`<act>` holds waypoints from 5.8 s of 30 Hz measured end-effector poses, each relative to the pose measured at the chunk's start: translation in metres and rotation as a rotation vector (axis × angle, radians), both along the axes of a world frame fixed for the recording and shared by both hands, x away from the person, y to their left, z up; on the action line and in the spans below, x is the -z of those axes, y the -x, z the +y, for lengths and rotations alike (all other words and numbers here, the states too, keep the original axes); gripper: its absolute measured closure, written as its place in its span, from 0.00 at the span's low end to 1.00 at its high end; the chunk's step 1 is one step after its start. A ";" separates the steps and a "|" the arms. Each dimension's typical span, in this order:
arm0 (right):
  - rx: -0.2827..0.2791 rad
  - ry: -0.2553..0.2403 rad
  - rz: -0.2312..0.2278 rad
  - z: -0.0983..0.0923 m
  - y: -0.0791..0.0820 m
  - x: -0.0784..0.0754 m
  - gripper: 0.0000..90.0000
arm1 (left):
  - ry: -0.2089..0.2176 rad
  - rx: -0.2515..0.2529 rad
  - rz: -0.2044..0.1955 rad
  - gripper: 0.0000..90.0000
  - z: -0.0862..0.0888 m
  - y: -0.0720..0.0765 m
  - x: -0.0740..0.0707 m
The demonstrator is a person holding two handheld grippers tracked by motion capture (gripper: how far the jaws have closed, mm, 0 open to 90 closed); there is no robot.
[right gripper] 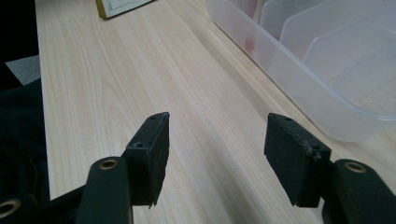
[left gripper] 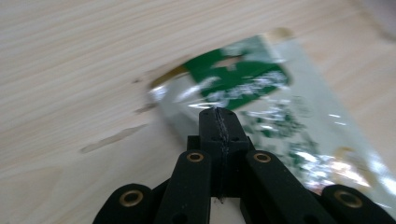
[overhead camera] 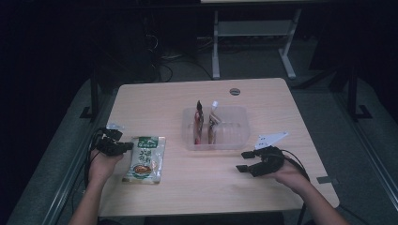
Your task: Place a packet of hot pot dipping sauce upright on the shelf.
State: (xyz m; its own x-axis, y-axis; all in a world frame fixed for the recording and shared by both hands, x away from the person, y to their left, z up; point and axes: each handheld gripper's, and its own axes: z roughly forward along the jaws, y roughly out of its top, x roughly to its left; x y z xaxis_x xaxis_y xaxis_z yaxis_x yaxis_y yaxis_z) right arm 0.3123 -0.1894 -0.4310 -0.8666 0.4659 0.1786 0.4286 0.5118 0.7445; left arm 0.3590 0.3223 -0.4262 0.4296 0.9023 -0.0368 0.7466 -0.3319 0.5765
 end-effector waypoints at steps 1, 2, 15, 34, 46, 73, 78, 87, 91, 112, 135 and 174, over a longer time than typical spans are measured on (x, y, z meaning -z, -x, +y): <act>0.002 0.000 0.001 0.000 0.000 0.000 0.44 | -0.025 -0.016 0.011 1.00 0.001 -0.001 0.003; 0.003 0.000 0.002 0.000 0.000 0.000 0.44 | -0.046 -0.021 0.019 1.00 0.002 -0.002 0.006; 0.007 -0.006 -0.002 -0.002 -0.001 -0.002 0.44 | -0.027 0.060 0.043 1.00 -0.012 -0.002 0.017; 0.009 -0.006 0.003 -0.002 -0.001 -0.002 0.44 | 0.065 0.378 0.095 1.00 -0.070 0.016 0.020; 0.012 -0.007 0.000 -0.003 -0.002 -0.001 0.44 | 0.135 0.456 0.047 0.73 -0.063 0.032 0.003; 0.010 -0.002 0.001 -0.003 -0.002 -0.001 0.45 | 0.014 0.592 0.074 0.57 -0.071 0.052 0.023; 0.009 -0.001 0.002 -0.002 -0.002 -0.001 0.45 | 0.024 0.594 0.081 0.75 -0.069 0.050 0.022; 0.007 0.000 0.006 -0.002 -0.002 -0.001 0.45 | 0.086 0.582 0.118 0.97 -0.065 0.046 0.022; 0.007 -0.002 0.007 -0.003 -0.002 -0.001 0.45 | 0.106 0.584 0.115 0.99 -0.063 0.045 0.020; -0.043 -0.133 0.066 0.003 -0.001 -0.007 0.49 | 0.204 0.720 0.004 1.00 -0.108 0.063 -0.009; -0.133 -0.200 0.128 0.032 0.002 -0.008 0.53 | 0.266 0.799 -0.123 1.00 -0.165 0.069 -0.027; -0.273 -0.292 0.140 0.033 0.002 -0.011 1.00 | 0.311 0.782 -0.147 0.77 -0.164 0.065 -0.024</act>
